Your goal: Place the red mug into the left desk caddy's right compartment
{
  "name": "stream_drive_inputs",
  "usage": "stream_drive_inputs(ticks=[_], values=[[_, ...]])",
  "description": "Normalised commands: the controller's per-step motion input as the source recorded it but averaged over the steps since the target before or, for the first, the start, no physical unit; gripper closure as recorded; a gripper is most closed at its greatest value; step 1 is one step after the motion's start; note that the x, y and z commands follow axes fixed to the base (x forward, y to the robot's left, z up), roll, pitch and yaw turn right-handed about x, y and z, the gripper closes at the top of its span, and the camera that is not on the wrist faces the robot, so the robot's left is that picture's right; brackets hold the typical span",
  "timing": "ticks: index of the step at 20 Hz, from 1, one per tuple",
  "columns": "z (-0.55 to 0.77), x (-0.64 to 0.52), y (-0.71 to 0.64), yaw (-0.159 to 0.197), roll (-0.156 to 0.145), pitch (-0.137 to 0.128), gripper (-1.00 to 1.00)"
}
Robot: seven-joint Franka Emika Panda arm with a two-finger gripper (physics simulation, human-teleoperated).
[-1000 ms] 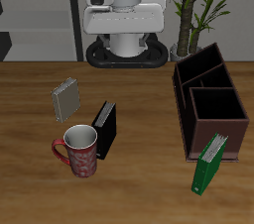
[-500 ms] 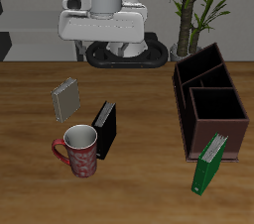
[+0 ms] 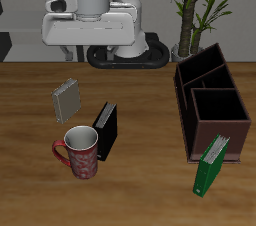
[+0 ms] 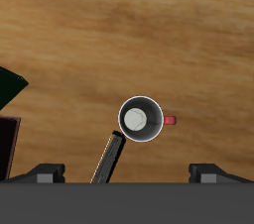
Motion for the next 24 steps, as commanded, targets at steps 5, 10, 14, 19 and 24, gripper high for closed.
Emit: stream_drive_inputs(ticks=[5,10,14,19,24], values=[[-0.09,0.19,-0.11,-0.024,-0.005,-0.005,-1.0],[-0.22,0.07,0.02,-0.029,-0.015,-0.021,-1.0],[-0.47,0.08,0.14,-0.044,0.022,0.036,-1.0],[-0.38,0.09,0.09,-0.037,-0.015,0.03,-1.0],[-0.32,0.07,0.04,-0.025,-0.013,0.016,-1.0]])
